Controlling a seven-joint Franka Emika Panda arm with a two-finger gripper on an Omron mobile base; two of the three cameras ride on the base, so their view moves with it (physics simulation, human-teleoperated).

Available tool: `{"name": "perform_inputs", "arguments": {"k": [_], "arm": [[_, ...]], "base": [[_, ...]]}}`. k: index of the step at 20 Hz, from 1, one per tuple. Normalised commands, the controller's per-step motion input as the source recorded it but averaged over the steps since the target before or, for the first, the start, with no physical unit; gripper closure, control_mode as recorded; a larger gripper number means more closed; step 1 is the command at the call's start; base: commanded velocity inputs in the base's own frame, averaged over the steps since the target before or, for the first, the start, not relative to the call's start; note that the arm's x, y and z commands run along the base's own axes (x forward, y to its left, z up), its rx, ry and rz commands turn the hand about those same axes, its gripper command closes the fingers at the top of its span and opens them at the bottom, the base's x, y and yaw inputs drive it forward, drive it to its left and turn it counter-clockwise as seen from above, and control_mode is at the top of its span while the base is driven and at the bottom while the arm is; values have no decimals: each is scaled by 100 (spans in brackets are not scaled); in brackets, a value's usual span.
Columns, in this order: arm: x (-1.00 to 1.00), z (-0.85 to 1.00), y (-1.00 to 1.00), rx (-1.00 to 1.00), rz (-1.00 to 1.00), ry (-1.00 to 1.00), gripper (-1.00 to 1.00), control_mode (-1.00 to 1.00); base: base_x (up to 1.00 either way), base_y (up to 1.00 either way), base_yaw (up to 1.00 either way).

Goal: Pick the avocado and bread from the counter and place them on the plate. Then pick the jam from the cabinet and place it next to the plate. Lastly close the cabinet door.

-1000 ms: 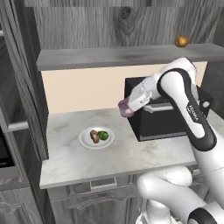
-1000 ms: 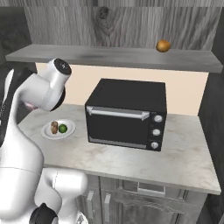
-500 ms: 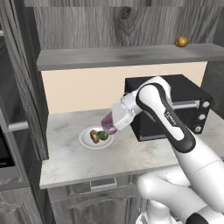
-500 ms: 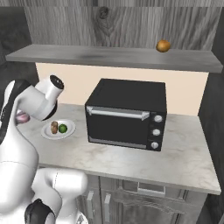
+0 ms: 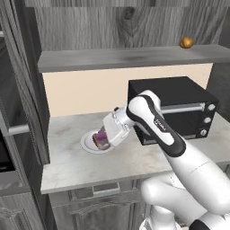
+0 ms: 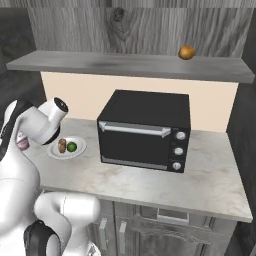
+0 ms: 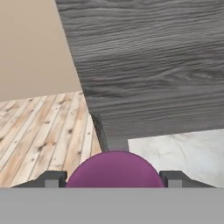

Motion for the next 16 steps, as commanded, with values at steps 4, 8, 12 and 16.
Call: {"name": "perform_inputs", "arguments": {"k": [4, 8, 12, 16], "arm": [[14, -45, 33, 0, 10, 2, 100, -100], [17, -43, 32, 0, 8, 4, 100, -100], [24, -40, 26, 0, 7, 4, 100, -100], [27, -38, 15, 1, 7, 3, 100, -100]], "base": [[0, 0, 0], [0, 0, 0], [0, 0, 0], [0, 0, 0]]}}
